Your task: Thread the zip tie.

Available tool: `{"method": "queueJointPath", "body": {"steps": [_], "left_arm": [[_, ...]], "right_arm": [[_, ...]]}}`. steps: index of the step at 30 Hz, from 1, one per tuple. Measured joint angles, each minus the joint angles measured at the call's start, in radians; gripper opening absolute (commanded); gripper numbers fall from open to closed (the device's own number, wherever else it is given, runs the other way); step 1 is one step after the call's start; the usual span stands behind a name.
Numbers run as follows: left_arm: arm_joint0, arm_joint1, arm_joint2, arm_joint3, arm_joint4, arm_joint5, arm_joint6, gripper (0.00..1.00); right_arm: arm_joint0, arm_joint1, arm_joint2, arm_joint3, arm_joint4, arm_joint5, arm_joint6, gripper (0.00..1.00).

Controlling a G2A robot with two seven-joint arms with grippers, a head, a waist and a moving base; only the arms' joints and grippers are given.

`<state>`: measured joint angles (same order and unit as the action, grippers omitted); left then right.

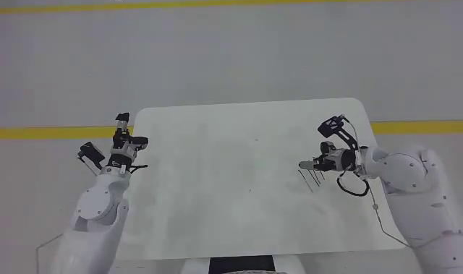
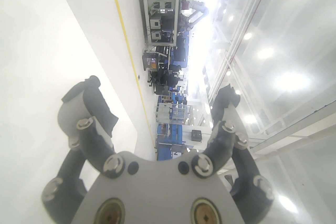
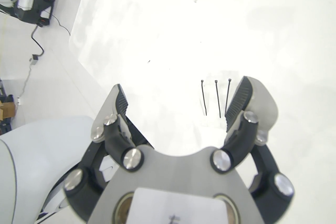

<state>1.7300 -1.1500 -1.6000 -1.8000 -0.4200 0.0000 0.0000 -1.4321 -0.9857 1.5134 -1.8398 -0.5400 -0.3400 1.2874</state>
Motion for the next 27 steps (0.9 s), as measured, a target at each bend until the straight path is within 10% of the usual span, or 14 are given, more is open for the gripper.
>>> {"method": "queueJointPath", "body": {"steps": [9, 27], "left_arm": [[0.0, 0.0, 0.0, 0.0, 0.0, 0.0, 0.0, 1.0], [0.0, 0.0, 0.0, 0.0, 0.0, 0.0, 0.0, 1.0]], "right_arm": [[0.085, 0.046, -0.173, 0.054, -0.081, 0.0, 0.103, 1.0], [0.075, 0.059, -0.201, 0.103, -0.154, 0.0, -0.027, 1.0]]}}
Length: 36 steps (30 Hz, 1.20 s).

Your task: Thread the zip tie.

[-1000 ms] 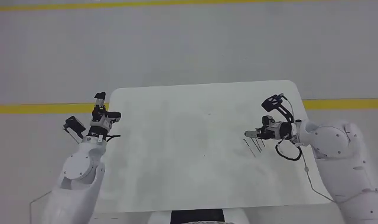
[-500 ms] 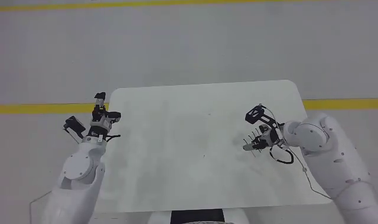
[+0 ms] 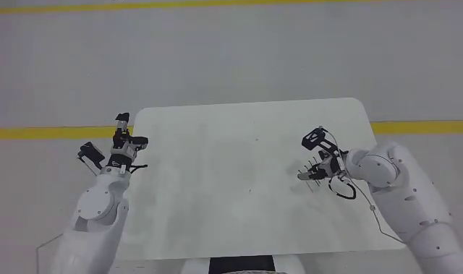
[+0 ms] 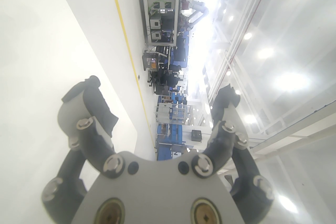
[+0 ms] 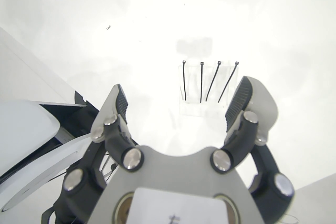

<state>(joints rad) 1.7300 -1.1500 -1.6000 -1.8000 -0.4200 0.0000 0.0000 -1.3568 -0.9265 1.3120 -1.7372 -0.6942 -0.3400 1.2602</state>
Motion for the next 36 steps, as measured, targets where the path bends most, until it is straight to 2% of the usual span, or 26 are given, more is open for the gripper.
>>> {"method": "queueJointPath", "body": {"steps": [6, 15, 19, 27, 36], "left_arm": [[0.0, 0.0, 0.0, 0.0, 0.0, 0.0, 0.0, 1.0], [0.0, 0.0, 0.0, 0.0, 0.0, 0.0, 0.0, 1.0], [0.0, 0.0, 0.0, 0.0, 0.0, 0.0, 0.0, 1.0], [0.0, 0.0, 0.0, 0.0, 0.0, 0.0, 0.0, 1.0], [0.0, 0.0, 0.0, 0.0, 0.0, 0.0, 0.0, 1.0]], "right_arm": [[0.026, 0.007, -0.035, 0.051, -0.011, 0.0, -0.038, 1.0], [0.026, 0.008, -0.035, 0.048, -0.012, 0.002, -0.048, 1.0], [0.009, 0.01, -0.033, 0.023, -0.05, 0.032, -0.069, 1.0], [-0.003, 0.019, -0.032, -0.011, -0.08, 0.036, -0.012, 1.0], [-0.003, 0.019, -0.032, -0.009, -0.081, 0.035, -0.013, 1.0]]}}
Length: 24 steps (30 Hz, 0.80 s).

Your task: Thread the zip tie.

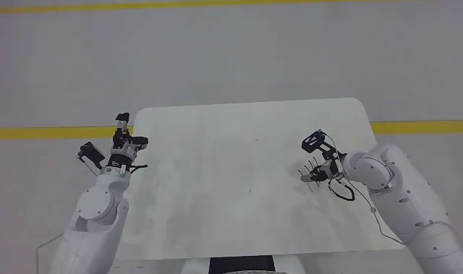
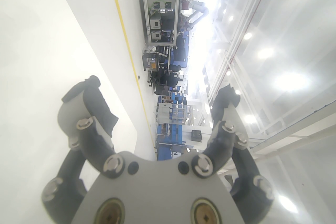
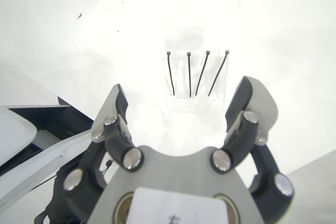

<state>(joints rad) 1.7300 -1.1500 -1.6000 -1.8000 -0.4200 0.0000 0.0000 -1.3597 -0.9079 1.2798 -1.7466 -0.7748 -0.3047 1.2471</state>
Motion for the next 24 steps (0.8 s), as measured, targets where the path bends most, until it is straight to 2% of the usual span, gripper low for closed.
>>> {"method": "queueJointPath", "body": {"steps": [4, 17, 24], "left_arm": [[0.0, 0.0, 0.0, 0.0, 0.0, 0.0, 0.0, 1.0], [0.0, 0.0, 0.0, 0.0, 0.0, 0.0, 0.0, 1.0], [0.0, 0.0, 0.0, 0.0, 0.0, 0.0, 0.0, 1.0]], "right_arm": [[-0.016, 0.002, 0.004, 0.021, -0.012, -0.012, -0.043, 1.0], [-0.012, 0.006, 0.005, 0.026, -0.006, -0.024, -0.02, 1.0], [-0.044, 0.011, 0.016, -0.011, -0.038, -0.027, -0.057, 1.0]]}}
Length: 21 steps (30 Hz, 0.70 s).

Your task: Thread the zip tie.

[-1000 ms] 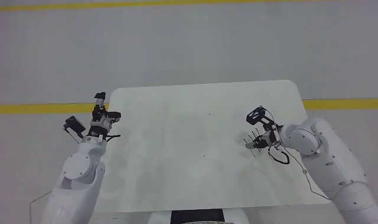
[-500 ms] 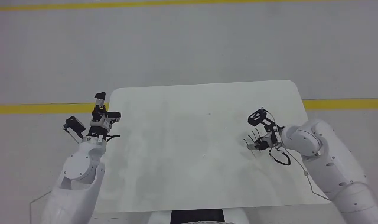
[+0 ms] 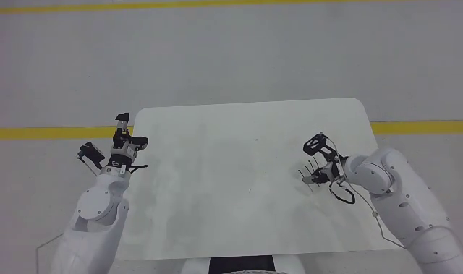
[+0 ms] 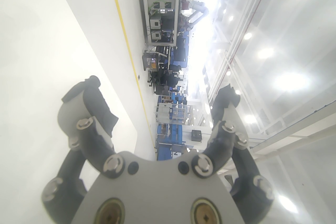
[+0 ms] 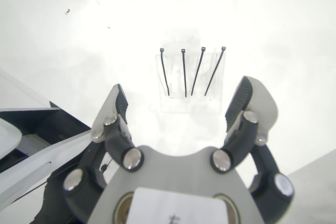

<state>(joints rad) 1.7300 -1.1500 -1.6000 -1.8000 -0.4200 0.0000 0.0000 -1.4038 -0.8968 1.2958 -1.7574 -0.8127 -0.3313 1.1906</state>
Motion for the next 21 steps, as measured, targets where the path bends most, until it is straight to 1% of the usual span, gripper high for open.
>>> {"method": "queueJointPath", "body": {"steps": [1, 4, 6, 7, 10, 12, 17, 21], "left_arm": [[0.0, 0.0, 0.0, 0.0, 0.0, 0.0, 0.0, 1.0], [0.0, 0.0, 0.0, 0.0, 0.0, 0.0, 0.0, 1.0], [0.0, 0.0, 0.0, 0.0, 0.0, 0.0, 0.0, 1.0], [0.0, 0.0, 0.0, 0.0, 0.0, 0.0, 0.0, 1.0], [0.0, 0.0, 0.0, 0.0, 0.0, 0.0, 0.0, 1.0], [0.0, 0.0, 0.0, 0.0, 0.0, 0.0, 0.0, 1.0], [0.0, 0.0, 0.0, 0.0, 0.0, 0.0, 0.0, 1.0], [0.0, 0.0, 0.0, 0.0, 0.0, 0.0, 0.0, 1.0]], "right_arm": [[-0.003, 0.001, 0.003, -0.005, 0.002, -0.004, 0.001, 1.0], [-0.011, 0.005, 0.012, -0.021, 0.009, -0.009, 0.009, 0.52], [-0.015, 0.008, 0.014, -0.031, 0.013, -0.009, 0.017, 0.47], [-0.017, 0.01, 0.014, -0.034, 0.015, -0.009, 0.023, 0.47], [-0.017, 0.016, 0.01, -0.041, 0.019, -0.009, 0.045, 0.43], [-0.015, 0.02, 0.003, -0.041, 0.023, -0.009, 0.057, 0.36], [-0.004, 0.028, -0.016, -0.022, 0.025, -0.009, 0.054, 0.34], [0.016, 0.031, -0.047, 0.01, 0.029, -0.009, 0.049, 0.31]]}}
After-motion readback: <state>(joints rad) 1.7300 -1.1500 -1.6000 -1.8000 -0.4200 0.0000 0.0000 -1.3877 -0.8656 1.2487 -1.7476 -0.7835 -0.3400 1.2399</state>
